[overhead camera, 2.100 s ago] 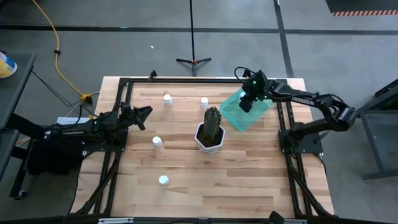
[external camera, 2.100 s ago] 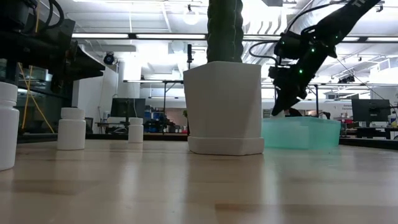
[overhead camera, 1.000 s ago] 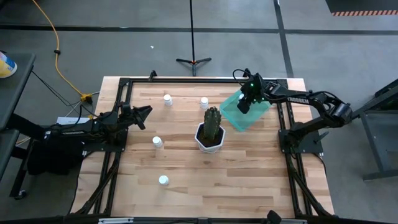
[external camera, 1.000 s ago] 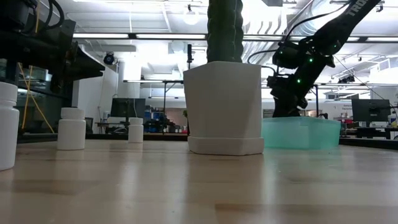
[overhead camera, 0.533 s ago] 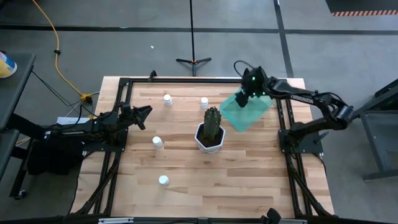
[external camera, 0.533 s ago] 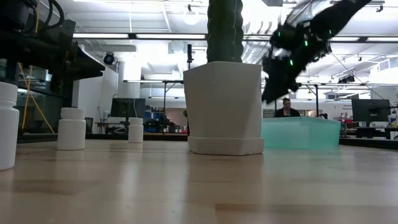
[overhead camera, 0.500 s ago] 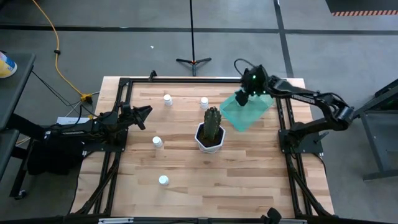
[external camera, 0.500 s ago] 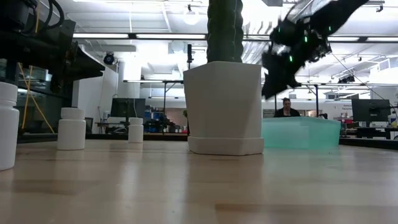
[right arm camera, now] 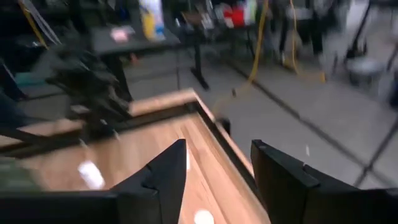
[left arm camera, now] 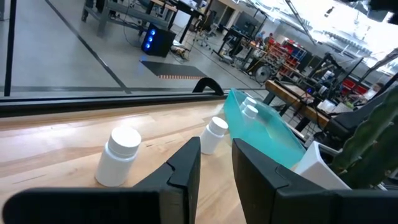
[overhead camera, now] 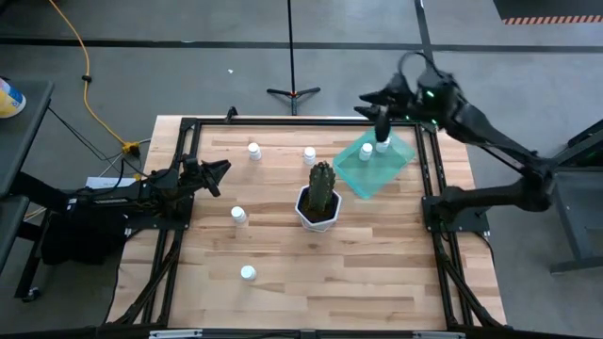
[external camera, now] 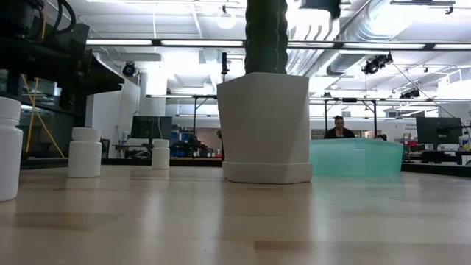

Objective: Pick and place pill bottles into a basket
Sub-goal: Put the white medicine bottle into the blue bin

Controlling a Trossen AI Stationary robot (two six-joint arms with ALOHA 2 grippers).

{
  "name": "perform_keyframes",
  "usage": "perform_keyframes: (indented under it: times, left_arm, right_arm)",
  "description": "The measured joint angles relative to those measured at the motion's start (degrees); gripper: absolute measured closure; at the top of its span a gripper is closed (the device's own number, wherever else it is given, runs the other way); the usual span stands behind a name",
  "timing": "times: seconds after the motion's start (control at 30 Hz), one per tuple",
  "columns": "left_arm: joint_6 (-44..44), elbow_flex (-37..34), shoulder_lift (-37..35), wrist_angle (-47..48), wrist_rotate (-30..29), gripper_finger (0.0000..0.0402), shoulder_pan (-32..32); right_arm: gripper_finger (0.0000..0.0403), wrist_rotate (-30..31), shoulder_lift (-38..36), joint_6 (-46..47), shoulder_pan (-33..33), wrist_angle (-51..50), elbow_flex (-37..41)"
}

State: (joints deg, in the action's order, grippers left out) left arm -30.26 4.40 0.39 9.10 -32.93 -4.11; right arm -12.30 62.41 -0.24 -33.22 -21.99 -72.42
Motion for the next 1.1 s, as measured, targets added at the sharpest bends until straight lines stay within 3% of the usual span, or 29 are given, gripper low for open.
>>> perform_keyframes:
  times: [0.17,0.3,0.43,0.6,0.77,1.1]
  left_arm:
    - [0.0,0.0,0.01,0.0,0.03,0.0275,-0.01]
    - [0.0,0.0,0.0,0.0,0.01,0.0275,-0.01]
    - [-0.02,0.0,0.02,0.0,0.05,0.0275,0.01]
    - [-0.02,0.0,0.01,0.0,1.27,0.0275,-0.01]
    - [-0.02,0.0,0.02,0.0,1.3,0.0275,-0.01]
    - [-0.02,0.0,0.0,0.0,1.35,0.0275,-0.01]
  right_arm:
    - [0.026,9.01,-9.75,1.85,10.57,-4.22,4.36]
    - [0.0278,13.41,-19.13,7.42,18.25,-0.75,16.64]
    - [0.029,11.79,-28.52,12.06,23.04,7.85,30.34]
    - [0.0306,13.03,-39.99,18.13,26.36,16.31,44.51]
    - [0.0324,16.38,-48.8,18.04,28.46,23.49,55.91]
    - [0.0357,16.29,-57.31,16.87,28.88,28.51,67.64]
